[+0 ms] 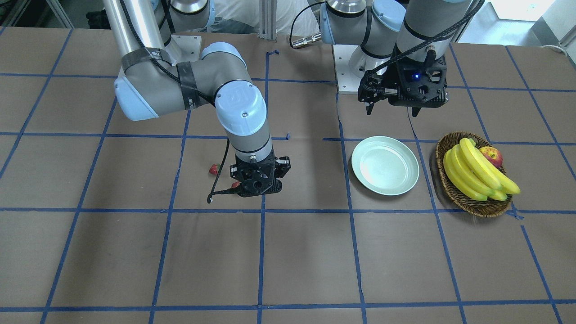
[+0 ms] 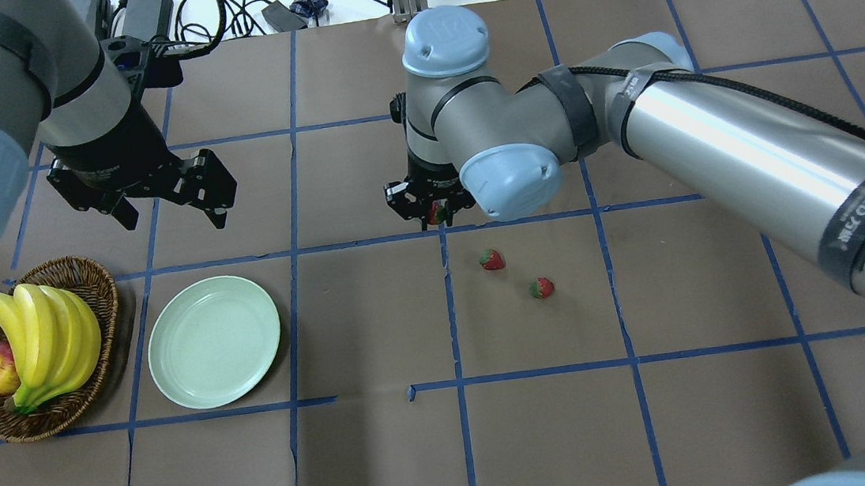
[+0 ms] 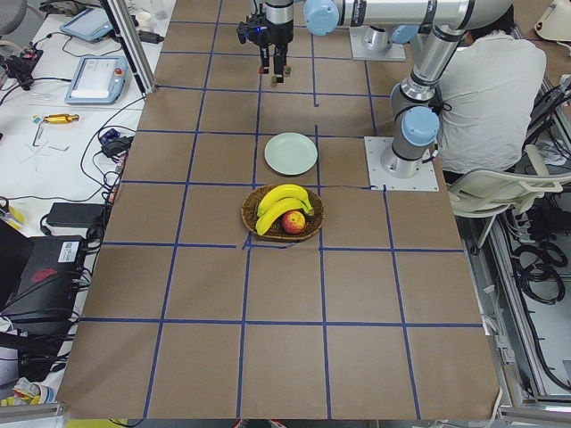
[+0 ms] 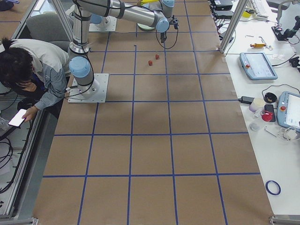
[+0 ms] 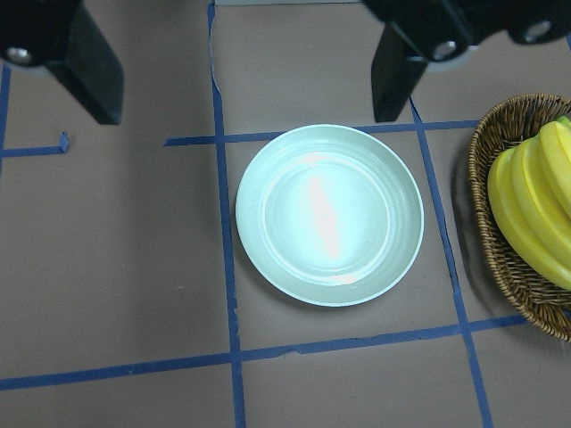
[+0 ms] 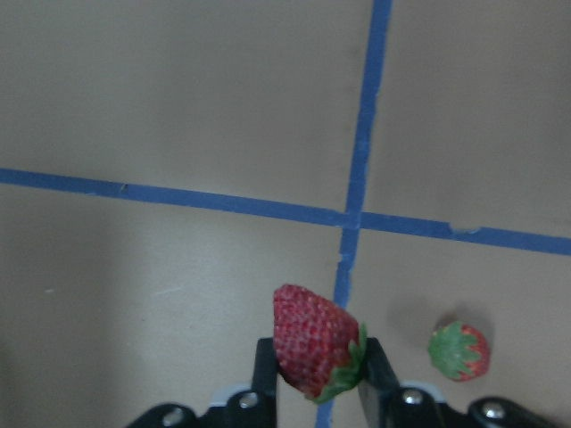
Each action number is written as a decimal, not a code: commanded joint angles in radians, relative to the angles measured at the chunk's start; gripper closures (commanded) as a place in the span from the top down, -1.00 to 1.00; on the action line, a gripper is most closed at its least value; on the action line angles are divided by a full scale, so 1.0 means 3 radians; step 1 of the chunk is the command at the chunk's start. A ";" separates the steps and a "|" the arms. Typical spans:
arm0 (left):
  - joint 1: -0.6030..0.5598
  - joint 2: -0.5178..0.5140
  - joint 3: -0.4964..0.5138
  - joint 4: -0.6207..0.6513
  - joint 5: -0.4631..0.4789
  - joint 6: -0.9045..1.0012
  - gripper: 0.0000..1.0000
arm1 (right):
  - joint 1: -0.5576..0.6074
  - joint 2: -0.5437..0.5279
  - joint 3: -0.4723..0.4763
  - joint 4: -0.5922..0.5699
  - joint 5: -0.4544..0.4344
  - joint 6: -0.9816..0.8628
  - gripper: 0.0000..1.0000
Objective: Collect all strawberries into plate
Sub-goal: 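Carry the strawberry toward the plate and release it on the table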
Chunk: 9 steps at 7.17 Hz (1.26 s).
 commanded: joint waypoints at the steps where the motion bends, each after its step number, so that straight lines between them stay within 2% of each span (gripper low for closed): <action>1: 0.0007 -0.0004 0.0000 0.0000 -0.0011 -0.0002 1.00 | 0.0158 0.0241 0.0001 -0.0231 0.0023 0.0025 -1.00; 5: 0.0002 0.0001 -0.0010 -0.0010 -0.0006 -0.0017 1.00 | 0.0184 0.0369 0.0031 -0.0253 0.0156 -0.0021 -1.00; 6: 0.0002 -0.0004 -0.0015 -0.0010 -0.0001 -0.0027 1.00 | 0.0184 0.0369 0.0042 -0.0243 0.0156 -0.0021 -0.61; 7: 0.0002 0.0001 -0.0015 -0.0010 -0.0001 -0.0037 1.00 | 0.0184 0.0369 0.0052 -0.0222 0.0161 -0.0026 0.15; 9: -0.0008 0.0001 -0.0030 -0.0015 0.0004 -0.0043 1.00 | 0.0189 0.0369 0.0057 -0.0079 0.0161 -0.0026 0.65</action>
